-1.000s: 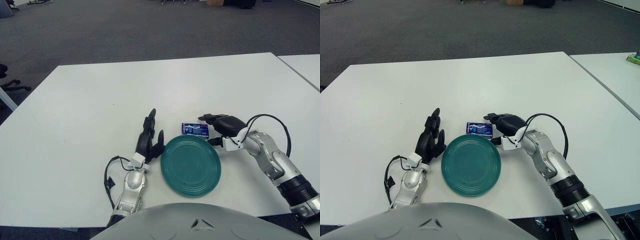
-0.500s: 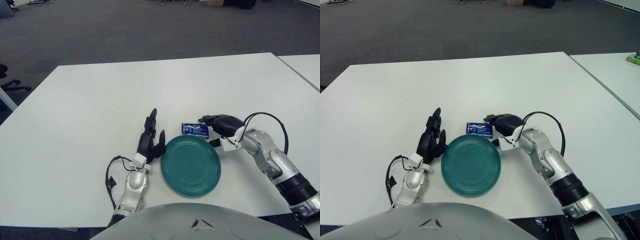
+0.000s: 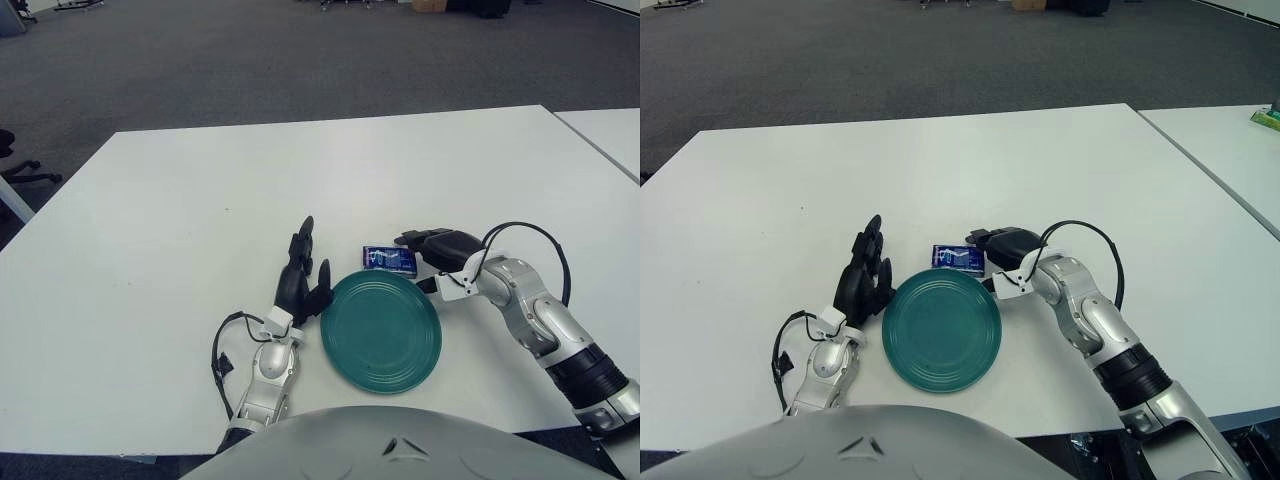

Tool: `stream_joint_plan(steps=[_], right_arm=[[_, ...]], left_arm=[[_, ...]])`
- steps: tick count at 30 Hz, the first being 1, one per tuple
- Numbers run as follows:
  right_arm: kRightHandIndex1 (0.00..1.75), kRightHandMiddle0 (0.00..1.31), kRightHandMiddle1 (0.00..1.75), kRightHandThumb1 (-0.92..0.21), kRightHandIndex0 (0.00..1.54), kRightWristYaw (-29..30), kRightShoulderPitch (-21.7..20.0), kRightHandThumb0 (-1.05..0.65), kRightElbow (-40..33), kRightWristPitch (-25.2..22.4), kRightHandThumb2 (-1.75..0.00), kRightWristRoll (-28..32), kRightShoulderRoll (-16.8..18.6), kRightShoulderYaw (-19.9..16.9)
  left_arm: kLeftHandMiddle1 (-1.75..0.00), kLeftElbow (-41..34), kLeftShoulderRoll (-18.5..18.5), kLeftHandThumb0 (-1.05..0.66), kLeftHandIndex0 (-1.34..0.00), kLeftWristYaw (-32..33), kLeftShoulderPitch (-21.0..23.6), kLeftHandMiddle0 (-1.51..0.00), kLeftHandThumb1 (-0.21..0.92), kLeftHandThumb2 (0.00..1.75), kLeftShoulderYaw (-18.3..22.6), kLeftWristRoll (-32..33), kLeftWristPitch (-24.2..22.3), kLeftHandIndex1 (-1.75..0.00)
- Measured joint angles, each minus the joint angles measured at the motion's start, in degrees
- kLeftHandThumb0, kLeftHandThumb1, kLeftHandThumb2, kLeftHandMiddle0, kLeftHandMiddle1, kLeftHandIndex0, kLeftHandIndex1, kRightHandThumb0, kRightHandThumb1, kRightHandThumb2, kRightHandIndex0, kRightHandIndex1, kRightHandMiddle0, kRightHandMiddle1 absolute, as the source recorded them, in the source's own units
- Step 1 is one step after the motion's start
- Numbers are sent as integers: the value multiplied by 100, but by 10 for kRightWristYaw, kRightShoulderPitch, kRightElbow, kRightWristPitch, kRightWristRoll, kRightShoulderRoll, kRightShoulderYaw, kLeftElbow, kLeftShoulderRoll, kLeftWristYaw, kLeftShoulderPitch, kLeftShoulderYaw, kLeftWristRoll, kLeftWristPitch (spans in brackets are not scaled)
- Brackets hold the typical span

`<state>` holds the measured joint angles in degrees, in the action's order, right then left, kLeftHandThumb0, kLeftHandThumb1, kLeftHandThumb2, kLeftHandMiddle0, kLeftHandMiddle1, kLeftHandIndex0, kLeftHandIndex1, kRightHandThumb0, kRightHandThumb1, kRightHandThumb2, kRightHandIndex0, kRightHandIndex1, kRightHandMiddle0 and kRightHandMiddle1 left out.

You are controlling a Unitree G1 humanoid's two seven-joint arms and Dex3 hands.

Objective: Put the gum into the plate.

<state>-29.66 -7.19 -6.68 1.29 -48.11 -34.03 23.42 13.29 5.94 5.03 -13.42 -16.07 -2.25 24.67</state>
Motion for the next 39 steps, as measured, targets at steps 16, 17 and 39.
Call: stream_joint_plan(steps=[16, 17, 39], right_arm=[[2, 0, 38, -92, 35, 28, -14, -78, 27, 7, -30, -4, 11, 11], [2, 0, 38, -92, 35, 29, -16, -79, 29, 7, -29, -4, 12, 13], [2, 0, 36, -92, 35, 25, -48, -78, 52, -10, -34, -19, 43, 39]], left_arm=[[-2, 6, 0, -87, 0, 11, 6, -10, 92, 86, -6, 2, 2, -32], [-2, 6, 0, -87, 0, 11, 6, -11, 92, 86, -6, 3, 3, -32], [-3, 3, 1, -84, 0, 12, 10, -17, 92, 94, -4, 51, 0, -43]])
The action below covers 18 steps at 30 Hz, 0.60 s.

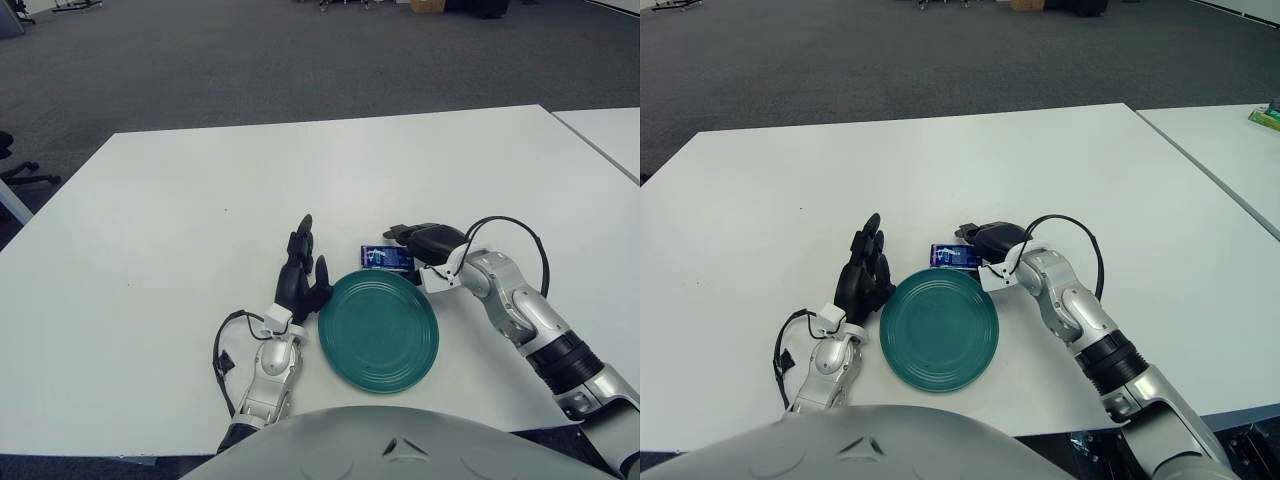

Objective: Put the gum into the plate.

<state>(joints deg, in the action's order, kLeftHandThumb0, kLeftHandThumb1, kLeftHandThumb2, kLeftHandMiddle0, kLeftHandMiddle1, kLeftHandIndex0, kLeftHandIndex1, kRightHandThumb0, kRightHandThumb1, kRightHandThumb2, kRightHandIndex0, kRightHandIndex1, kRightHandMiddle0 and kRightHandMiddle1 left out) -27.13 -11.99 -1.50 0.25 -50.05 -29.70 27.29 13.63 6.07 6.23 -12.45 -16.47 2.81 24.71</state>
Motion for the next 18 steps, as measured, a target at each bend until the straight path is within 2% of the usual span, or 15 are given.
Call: stream_joint_plan(steps=[18], right_arm=[[1, 0, 40, -92, 36, -1, -10, -80, 6, -19, -30, -9, 21, 10]], left_arm=[[-1, -18, 0, -88, 0, 17, -3, -18, 92, 101, 2, 13, -33, -44]])
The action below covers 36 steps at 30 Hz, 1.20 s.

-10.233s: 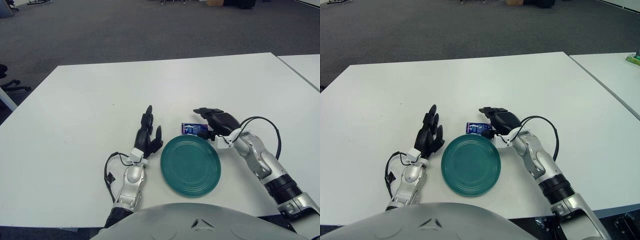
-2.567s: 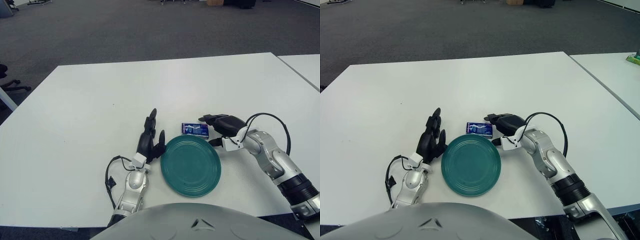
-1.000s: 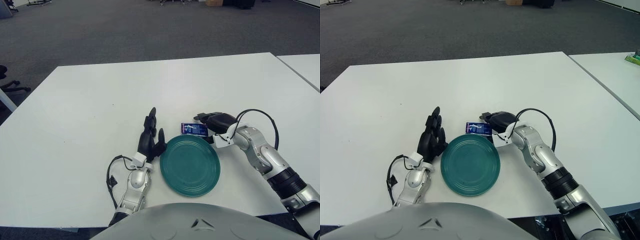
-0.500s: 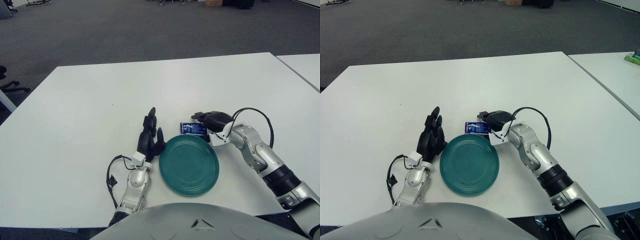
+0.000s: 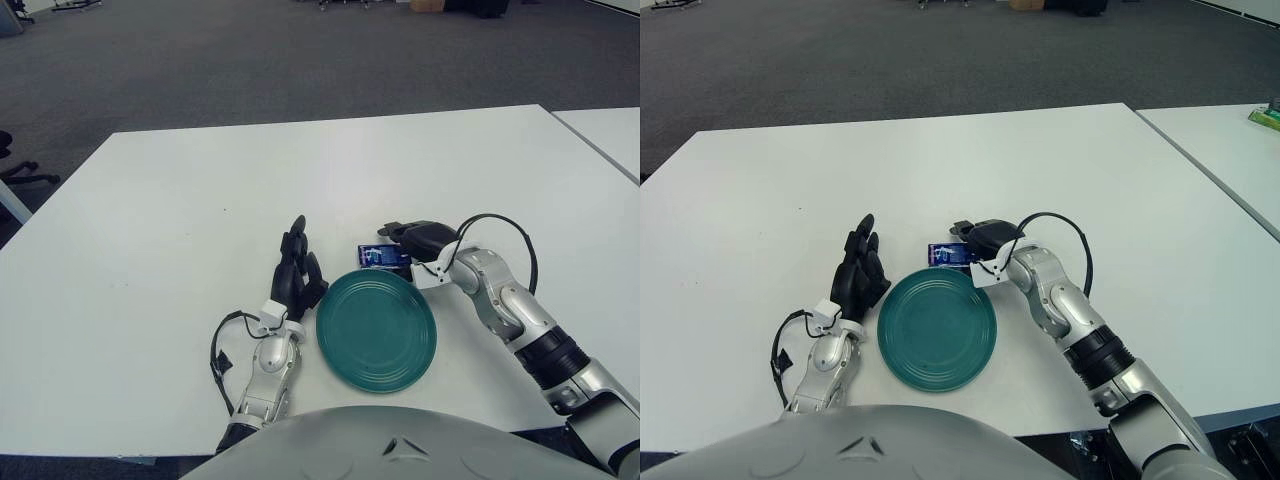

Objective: Put the gum into the plate.

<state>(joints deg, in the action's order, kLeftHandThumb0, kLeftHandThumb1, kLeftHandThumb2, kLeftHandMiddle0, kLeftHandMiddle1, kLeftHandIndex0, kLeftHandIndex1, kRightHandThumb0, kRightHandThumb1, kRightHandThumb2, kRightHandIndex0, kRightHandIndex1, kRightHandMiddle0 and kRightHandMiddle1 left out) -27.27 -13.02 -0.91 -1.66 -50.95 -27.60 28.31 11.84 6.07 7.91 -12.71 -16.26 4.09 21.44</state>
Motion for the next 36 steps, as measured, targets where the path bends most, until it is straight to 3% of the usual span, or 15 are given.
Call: stream_joint_plan(steps=[18, 23, 26, 27, 28, 31, 36], right_arm=[[2, 0, 47, -92, 37, 14, -4, -74, 3, 2, -39, -2, 4, 16], [4, 0, 58, -92, 41, 8, -5, -73, 3, 3, -37, -2, 3, 18], [77, 6, 115, -92, 32, 4, -8, -71, 3, 3, -36, -3, 2, 21], [84, 7, 122, -92, 32, 3, -9, -70, 3, 4, -36, -3, 1, 22], [98, 18, 137, -87, 36, 3, -11, -59, 3, 5, -46, -3, 1, 23], [117, 31, 157, -77, 41, 3, -17, -45, 3, 8, -63, -2, 0, 24], [138, 36, 171, -67, 47, 3, -21, -40, 0, 4, -84, 3, 9, 19]], left_arm=[[-2, -5, 0, -87, 0, 3, -5, -20, 92, 101, -2, 2, -3, -40], [-1, -5, 0, -87, 0, 4, -6, -19, 92, 100, -3, 2, -3, -40], [0, -7, 0, -87, 0, 4, -7, -17, 92, 99, -3, 5, -3, -39], [0, -8, 0, -87, 0, 4, -8, -17, 92, 99, -3, 7, -3, -39], [0, -9, 0, -86, 0, 4, -8, -16, 92, 99, -3, 9, -4, -39], [0, -10, 0, -85, 0, 4, -9, -16, 92, 98, -3, 15, -4, -39], [-1, -11, 0, -84, 0, 4, -9, -17, 92, 96, -2, 21, -3, -42]])
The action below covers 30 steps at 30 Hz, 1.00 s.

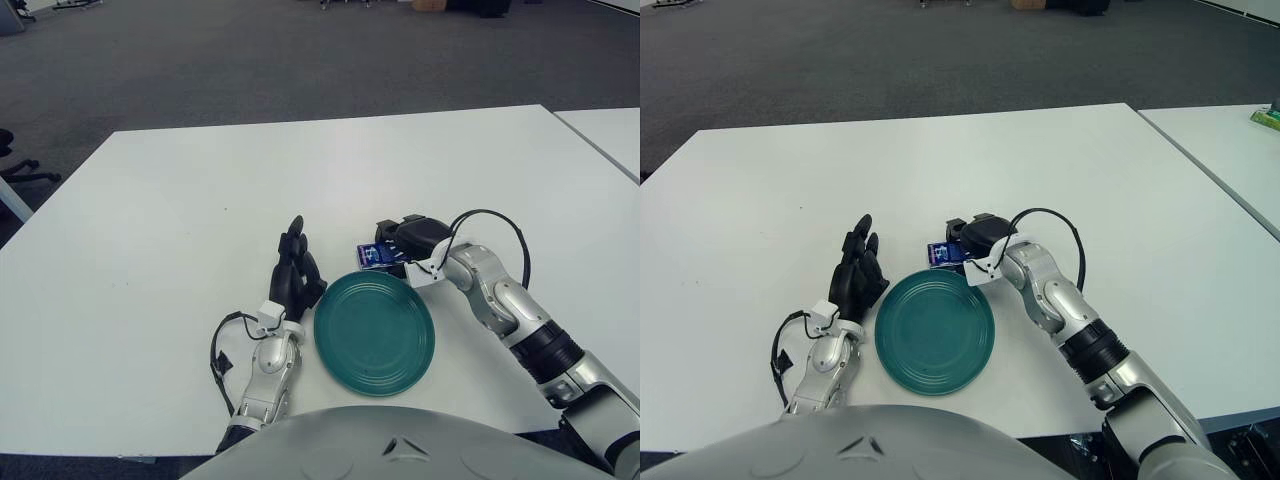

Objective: Put the gum into the plate.

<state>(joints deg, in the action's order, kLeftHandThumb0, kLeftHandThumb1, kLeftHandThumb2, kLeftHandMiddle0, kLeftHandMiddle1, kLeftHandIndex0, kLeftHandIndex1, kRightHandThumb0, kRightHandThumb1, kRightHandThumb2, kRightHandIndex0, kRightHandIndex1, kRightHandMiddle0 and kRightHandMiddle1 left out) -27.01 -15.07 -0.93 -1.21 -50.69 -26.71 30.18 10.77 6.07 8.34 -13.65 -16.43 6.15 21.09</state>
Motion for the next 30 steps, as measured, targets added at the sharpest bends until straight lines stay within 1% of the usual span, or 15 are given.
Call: stream_joint_plan(steps=[2, 8, 10, 16, 22, 27, 30], right_arm=[[147, 37, 173, -65, 48, 0, 1, -40, -4, -6, -88, 2, 6, -3], [167, 38, 174, -63, 50, -2, 5, -40, -12, -19, -92, 9, 20, -5], [171, 39, 175, -62, 51, -5, 6, -40, -14, -24, -92, 12, 23, -5], [174, 40, 175, -59, 58, -19, 11, -41, -20, -39, -96, 19, 25, -6], [175, 42, 175, -58, 67, -31, 13, -41, -25, -53, -98, 20, 26, -6], [175, 41, 175, -58, 72, -25, 13, -41, -22, -50, -98, 21, 26, -7], [175, 40, 175, -59, 74, -12, 6, -40, -4, -34, -96, 31, 24, -16]], left_arm=[[-1, 0, 0, -84, 0, 0, 0, -17, 92, 95, 1, 1, 1, -43], [-1, 5, 0, -84, 0, 0, 3, -18, 92, 93, 5, 4, 11, -44], [-1, 8, 0, -84, 0, 0, 3, -18, 92, 93, 7, 7, 17, -44], [-1, 12, 0, -84, 0, -1, 3, -20, 92, 91, 8, 26, 30, -45], [-2, 11, 0, -86, 0, -3, 3, -21, 92, 91, 10, 39, 33, -49], [-1, 10, 0, -84, 0, -8, 3, -21, 92, 91, 15, 47, 36, -49], [0, 9, 0, -83, 0, -14, 3, -20, 92, 92, 19, 49, 36, -47]])
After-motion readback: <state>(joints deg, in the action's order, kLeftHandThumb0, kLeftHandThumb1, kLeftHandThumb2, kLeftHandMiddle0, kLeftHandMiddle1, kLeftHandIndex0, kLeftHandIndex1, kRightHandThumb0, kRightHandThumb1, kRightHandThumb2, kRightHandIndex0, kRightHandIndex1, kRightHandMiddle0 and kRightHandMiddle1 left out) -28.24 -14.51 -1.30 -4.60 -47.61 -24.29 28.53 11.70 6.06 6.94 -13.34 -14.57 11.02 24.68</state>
